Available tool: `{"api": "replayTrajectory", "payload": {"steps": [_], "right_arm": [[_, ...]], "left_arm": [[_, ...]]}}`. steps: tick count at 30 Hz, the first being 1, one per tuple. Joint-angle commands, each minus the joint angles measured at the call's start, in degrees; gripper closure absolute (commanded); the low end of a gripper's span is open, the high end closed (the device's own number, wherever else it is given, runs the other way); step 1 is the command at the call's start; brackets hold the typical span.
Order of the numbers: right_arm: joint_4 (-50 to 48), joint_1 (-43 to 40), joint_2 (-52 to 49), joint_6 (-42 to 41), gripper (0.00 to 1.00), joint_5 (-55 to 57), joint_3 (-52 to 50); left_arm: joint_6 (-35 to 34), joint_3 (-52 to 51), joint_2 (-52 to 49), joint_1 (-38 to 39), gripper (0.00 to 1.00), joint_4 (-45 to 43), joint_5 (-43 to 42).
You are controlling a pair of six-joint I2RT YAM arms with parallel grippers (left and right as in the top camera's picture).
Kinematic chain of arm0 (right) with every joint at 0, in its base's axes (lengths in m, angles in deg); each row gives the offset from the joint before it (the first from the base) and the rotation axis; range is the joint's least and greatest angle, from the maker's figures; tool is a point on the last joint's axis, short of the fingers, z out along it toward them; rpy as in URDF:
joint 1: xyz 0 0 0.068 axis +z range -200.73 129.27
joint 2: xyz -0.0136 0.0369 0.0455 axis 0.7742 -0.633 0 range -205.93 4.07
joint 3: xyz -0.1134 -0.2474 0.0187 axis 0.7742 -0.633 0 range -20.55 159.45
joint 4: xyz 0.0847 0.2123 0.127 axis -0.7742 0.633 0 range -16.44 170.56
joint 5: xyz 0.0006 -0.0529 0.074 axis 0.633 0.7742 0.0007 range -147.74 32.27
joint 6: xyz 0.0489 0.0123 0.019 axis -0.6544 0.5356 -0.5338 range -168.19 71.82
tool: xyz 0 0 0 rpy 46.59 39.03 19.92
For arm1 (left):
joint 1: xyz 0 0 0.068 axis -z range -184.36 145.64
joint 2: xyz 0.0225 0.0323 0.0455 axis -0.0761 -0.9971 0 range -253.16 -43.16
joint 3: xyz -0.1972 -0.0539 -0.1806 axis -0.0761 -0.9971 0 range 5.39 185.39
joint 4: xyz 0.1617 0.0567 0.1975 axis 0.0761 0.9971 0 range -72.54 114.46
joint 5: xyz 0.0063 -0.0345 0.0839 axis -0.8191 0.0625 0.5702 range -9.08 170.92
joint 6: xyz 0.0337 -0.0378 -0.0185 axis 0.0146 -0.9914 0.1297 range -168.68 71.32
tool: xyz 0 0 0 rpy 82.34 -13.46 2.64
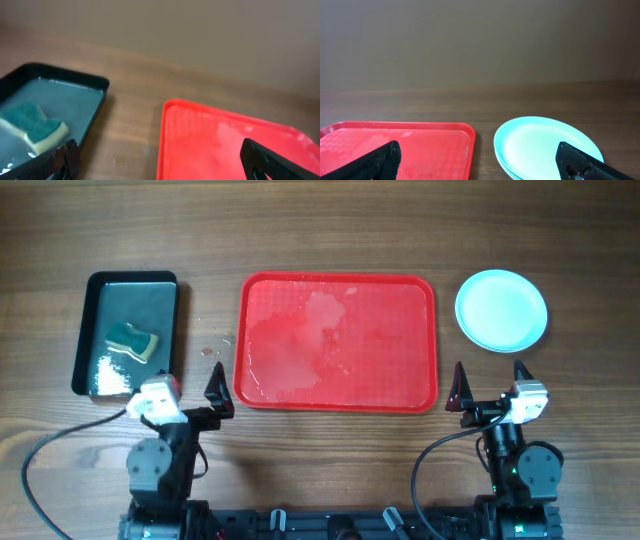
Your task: Clean dirty plates on tray and stack at the side
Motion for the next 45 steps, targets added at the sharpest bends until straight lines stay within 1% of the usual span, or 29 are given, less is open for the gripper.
{"api": "replayTrajectory", "payload": {"steps": [1, 5, 6, 8, 10, 14, 18, 19, 20, 22, 23, 25, 29, 33, 45], "right_arm": [[-0.11, 0.02, 0.50, -1.01, 0.00, -0.04, -0.07], [-0.11, 0.02, 0.50, -1.01, 0.00, -0.04, -0.07], [-0.11, 0.02, 0.50, -0.98, 0.00, -0.04, -0.07], [-0.11, 0.02, 0.50, -1.01, 0.00, -0.04, -0.07], [-0.11, 0.02, 0.50, -1.01, 0.00, -0.04, -0.07], [-0.11, 0.02, 0.50, -1.03, 0.00, -0.04, -0.07], [-0.11, 0.02, 0.50, -1.01, 0.00, -0.04, -0.07], [-0.11, 0.02, 0.50, -0.98, 0.00, -0.04, -0.07], [-0.11, 0.02, 0.50, -0.98, 0.00, -0.04, -0.07], [-0.11, 0.02, 0.50, -0.98, 0.00, -0.04, -0.07], [-0.11, 0.02, 0.50, -1.01, 0.00, -0.04, -0.07], [-0.11, 0.02, 0.50, -1.03, 0.00, -0.04, -0.07], [-0.11, 0.02, 0.50, -1.01, 0.00, -0.04, -0.07], [-0.11, 0.02, 0.50, -1.01, 0.00, -0.04, -0.07], [-0.11, 0.02, 0.50, -0.98, 0.00, -0.04, -0.07]], "left_arm": [[0.90, -4.20, 4.26, 0.13, 0.00, -4.50, 0.72], [0.24, -7.87, 7.04, -0.02, 0.00, -10.69, 0.74], [-1.16, -8.59, 7.85, -0.20, 0.00, -11.30, 0.79], [-4.31, -8.57, 9.01, -0.92, 0.00, -10.73, 0.76], [-6.05, -8.57, 9.07, -1.75, 0.00, -10.36, 0.72], [-5.51, -8.57, 9.07, -3.10, 0.00, -5.64, 0.79], [-3.10, -8.57, 9.07, -3.87, 0.00, -4.83, -0.90], [0.00, -8.57, 9.07, -3.87, 0.00, -4.61, -3.54], [1.60, -8.57, 9.07, -3.82, 0.00, -4.59, -4.24], [4.07, -8.57, 9.07, -3.78, 0.00, -4.59, -4.20], [6.47, -8.57, 9.07, -3.78, 0.00, -4.59, -4.20], [8.09, -8.57, 9.07, -3.76, 0.00, -4.59, -4.22], [8.46, -8.57, 9.07, -3.72, 0.00, -4.55, -4.20], [11.23, -8.57, 9.07, -3.65, 0.00, -4.52, -4.17], [11.17, -8.57, 9.07, -3.02, 0.00, -4.52, -4.02]]}}
